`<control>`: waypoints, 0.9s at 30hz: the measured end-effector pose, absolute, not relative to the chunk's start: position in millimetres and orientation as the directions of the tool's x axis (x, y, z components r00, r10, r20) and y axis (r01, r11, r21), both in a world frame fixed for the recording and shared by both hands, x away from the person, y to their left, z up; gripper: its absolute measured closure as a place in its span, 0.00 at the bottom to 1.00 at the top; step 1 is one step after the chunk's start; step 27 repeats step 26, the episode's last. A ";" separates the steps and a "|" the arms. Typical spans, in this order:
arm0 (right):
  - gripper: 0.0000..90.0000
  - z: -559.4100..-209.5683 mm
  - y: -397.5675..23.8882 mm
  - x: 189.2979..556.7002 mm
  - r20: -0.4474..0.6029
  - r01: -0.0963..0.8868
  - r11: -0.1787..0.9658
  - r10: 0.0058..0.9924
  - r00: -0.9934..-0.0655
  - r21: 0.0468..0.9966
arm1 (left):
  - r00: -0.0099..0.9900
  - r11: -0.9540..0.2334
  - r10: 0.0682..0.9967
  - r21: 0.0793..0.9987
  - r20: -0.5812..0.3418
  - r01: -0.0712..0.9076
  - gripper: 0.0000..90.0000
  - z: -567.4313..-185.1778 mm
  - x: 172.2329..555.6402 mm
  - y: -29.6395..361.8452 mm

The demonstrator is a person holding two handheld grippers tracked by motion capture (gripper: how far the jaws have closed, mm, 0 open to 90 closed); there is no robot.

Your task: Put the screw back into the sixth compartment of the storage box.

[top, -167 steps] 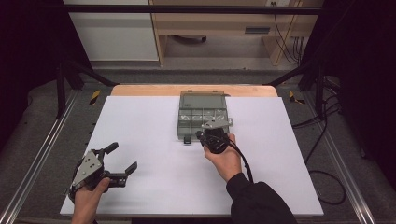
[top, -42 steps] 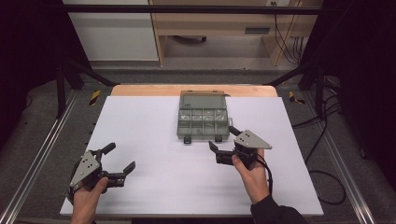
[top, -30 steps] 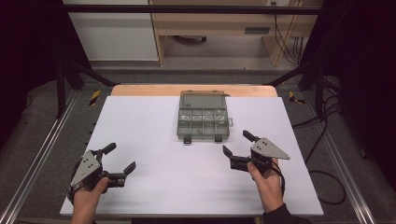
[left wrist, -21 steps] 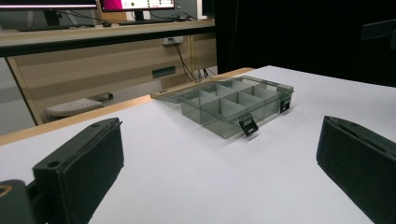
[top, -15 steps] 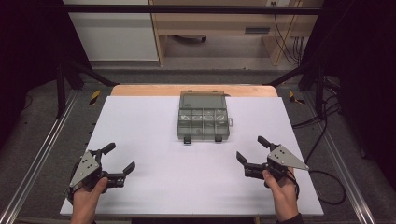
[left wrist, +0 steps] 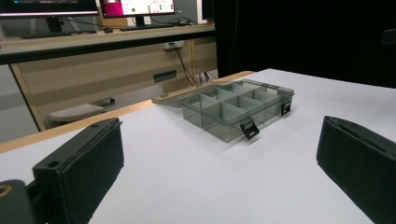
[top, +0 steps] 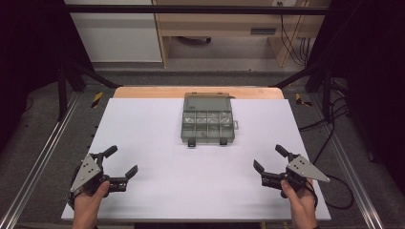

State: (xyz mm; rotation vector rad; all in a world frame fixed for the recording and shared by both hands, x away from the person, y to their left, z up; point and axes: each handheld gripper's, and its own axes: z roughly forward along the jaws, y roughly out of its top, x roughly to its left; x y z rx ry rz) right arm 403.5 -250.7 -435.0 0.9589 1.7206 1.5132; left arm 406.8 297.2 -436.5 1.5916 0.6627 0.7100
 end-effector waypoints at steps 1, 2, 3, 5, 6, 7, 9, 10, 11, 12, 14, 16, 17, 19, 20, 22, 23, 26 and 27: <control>0.06 -435.6 -251.6 403.0 -0.004 0.107 0.070 0.851 -0.525 0.992 | 0.650 -0.126 0.756 0.992 0.079 0.027 0.01 -436.4 406.7 297.4; 0.06 -436.3 -252.9 402.4 -0.008 0.103 0.073 0.851 -0.524 0.992 | 0.650 -0.126 0.756 0.992 0.079 0.027 0.01 -436.4 406.7 297.4; 0.06 -436.9 -254.5 401.6 -0.012 0.101 0.076 0.850 -0.527 0.992 | 0.649 -0.127 0.756 0.992 0.081 0.024 0.01 -436.2 406.6 297.9; 0.06 -438.7 -256.8 400.7 -0.013 0.099 0.077 0.851 -0.524 0.992 | 0.648 -0.125 0.757 0.992 0.082 0.021 0.01 -436.0 406.5 298.3; 0.06 -439.6 -257.9 400.1 -0.012 0.102 0.076 0.852 -0.524 0.992 | 0.647 -0.125 0.758 0.992 0.082 0.020 0.01 -435.9 406.4 298.5; 0.06 -440.6 -258.7 399.7 -0.012 0.101 0.075 0.853 -0.522 0.992 | 0.646 -0.124 0.759 0.992 0.082 0.018 0.01 -435.8 406.2 298.8; 0.05 -442.7 -260.7 398.5 -0.020 0.098 0.082 0.855 -0.518 0.992 | 0.646 -0.125 0.759 0.992 0.085 0.015 0.01 -435.4 405.9 299.4; 0.06 -443.5 -261.5 397.9 -0.022 0.097 0.084 0.853 -0.521 0.992 | 0.645 -0.124 0.759 0.992 0.086 0.014 0.01 -435.3 405.8 299.5; 0.05 -444.8 -262.1 397.7 -0.025 0.092 0.085 0.853 -0.521 0.992 | 0.645 -0.124 0.760 0.992 0.087 0.013 0.01 -435.2 405.7 299.7; 0.05 -446.1 -263.1 396.7 -0.025 0.094 0.087 0.851 -0.524 0.992 | 0.645 -0.128 0.759 0.992 0.090 0.012 0.01 -435.0 405.6 300.3; 0.05 -449.5 -264.9 395.4 -0.028 0.091 0.089 0.850 -0.526 0.992 | 0.646 -0.130 0.758 0.991 0.092 0.011 0.01 -434.8 405.5 300.7; 0.05 -453.6 -266.6 394.6 -0.028 0.088 0.088 0.848 -0.529 0.992 | 0.645 -0.125 0.759 0.992 0.089 0.010 0.01 -434.8 405.4 300.6; 0.05 -455.9 -267.4 394.6 -0.032 0.079 0.088 0.847 -0.531 0.993 | 0.645 -0.122 0.759 0.992 0.087 0.010 0.01 -434.7 405.3 300.7; 0.05 -459.2 -268.0 393.9 -0.038 0.079 0.096 0.843 -0.536 0.992 | 0.645 -0.119 0.759 0.993 0.085 0.009 0.01 -434.4 405.2 300.7; 0.05 -460.6 -268.2 393.7 -0.041 0.078 0.098 0.841 -0.540 0.992 | 0.645 -0.118 0.759 0.993 0.084 0.009 0.01 -434.3 405.2 300.7; 0.05 -462.7 -267.9 393.0 -0.023 0.078 0.079 0.835 -0.550 0.994 | 0.646 -0.116 0.759 0.993 0.083 0.008 0.01 -434.1 405.0 300.8; 0.05 -463.0 -267.2 393.0 -0.023 0.074 0.077 0.831 -0.556 0.994 | 0.646 -0.115 0.759 0.993 0.082 0.008 0.01 -434.0 404.9 300.8; 0.05 -463.5 -265.3 392.8 -0.028 0.072 0.084 0.821 -0.570 0.994 | 0.644 -0.115 0.760 0.993 0.081 0.010 0.01 -434.1 405.2 300.8; 0.05 -463.5 -265.3 392.8 -0.028 0.072 0.084 0.821 -0.570 0.994 | 0.644 -0.115 0.760 0.993 0.081 0.010 0.01 -434.1 405.2 300.8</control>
